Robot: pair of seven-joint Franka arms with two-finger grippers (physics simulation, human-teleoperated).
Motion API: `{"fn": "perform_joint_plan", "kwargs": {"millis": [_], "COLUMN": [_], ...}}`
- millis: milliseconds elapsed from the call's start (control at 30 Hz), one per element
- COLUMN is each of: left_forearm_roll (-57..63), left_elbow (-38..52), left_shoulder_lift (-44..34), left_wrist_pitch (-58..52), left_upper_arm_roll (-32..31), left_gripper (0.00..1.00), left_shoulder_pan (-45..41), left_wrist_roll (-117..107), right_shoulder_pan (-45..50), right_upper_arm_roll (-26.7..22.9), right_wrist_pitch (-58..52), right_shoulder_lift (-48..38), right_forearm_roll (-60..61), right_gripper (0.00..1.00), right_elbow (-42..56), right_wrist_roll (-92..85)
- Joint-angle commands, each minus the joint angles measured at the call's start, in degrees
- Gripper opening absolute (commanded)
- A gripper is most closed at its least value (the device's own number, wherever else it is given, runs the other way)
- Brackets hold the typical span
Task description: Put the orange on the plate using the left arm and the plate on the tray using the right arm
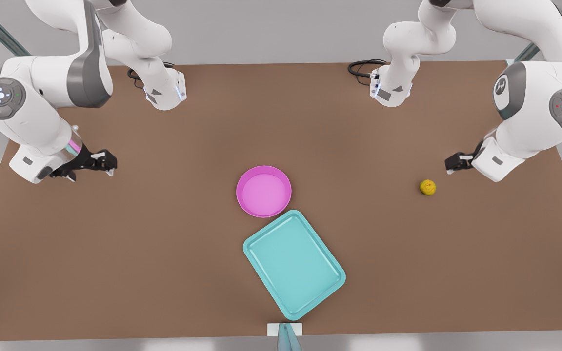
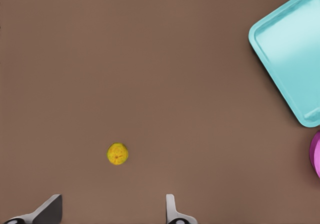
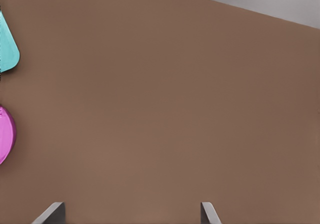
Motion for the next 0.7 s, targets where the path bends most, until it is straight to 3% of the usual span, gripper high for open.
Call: {"fn": "perform_joint_plan", "kwargs": {"millis": [0, 67, 167, 233, 367, 667], "left_forearm_roll": [0.29, 0.47, 0.38, 0.03, -1.56, -2.08], "left_elbow": [-0.02, -9.06, -31.91, -39.39, -41.59, -43.08], "left_shoulder_lift": [-0.02, 0.07, 2.53, 5.43, 7.36, 11.14], "left_wrist_pitch": [3.17, 4.31, 32.50, 46.40, 51.60, 54.06], "left_upper_arm_roll": [0.00, 0.79, 3.25, 5.89, 9.14, 9.23], "left_gripper": [1.00, 1.00, 1.00, 1.00, 1.00, 1.00], "left_shoulder_pan": [0.17, 0.17, 0.17, 0.26, 1.05, 1.05], "left_wrist_roll": [1.12, 0.06, 0.94, 2.96, 6.65, 6.65], "right_shoulder_pan": [-0.18, 0.09, 0.09, 0.18, 0.18, 0.18], "right_upper_arm_roll": [-0.01, -0.01, -0.01, -0.01, -0.01, -0.01], "right_wrist_pitch": [2.79, 2.79, 2.79, 3.05, 2.96, 2.88], "right_shoulder_lift": [-0.06, -0.06, -0.06, 0.03, 0.03, 0.38], "right_forearm_roll": [0.02, 0.11, 0.20, 0.37, 0.46, 0.46], "right_gripper": [1.00, 1.00, 1.00, 1.00, 1.00, 1.00], "right_elbow": [0.08, 0.08, -0.01, 0.08, 0.08, 0.08], "right_wrist_roll": [-1.93, -1.49, -1.49, -1.40, -1.49, -1.49]}}
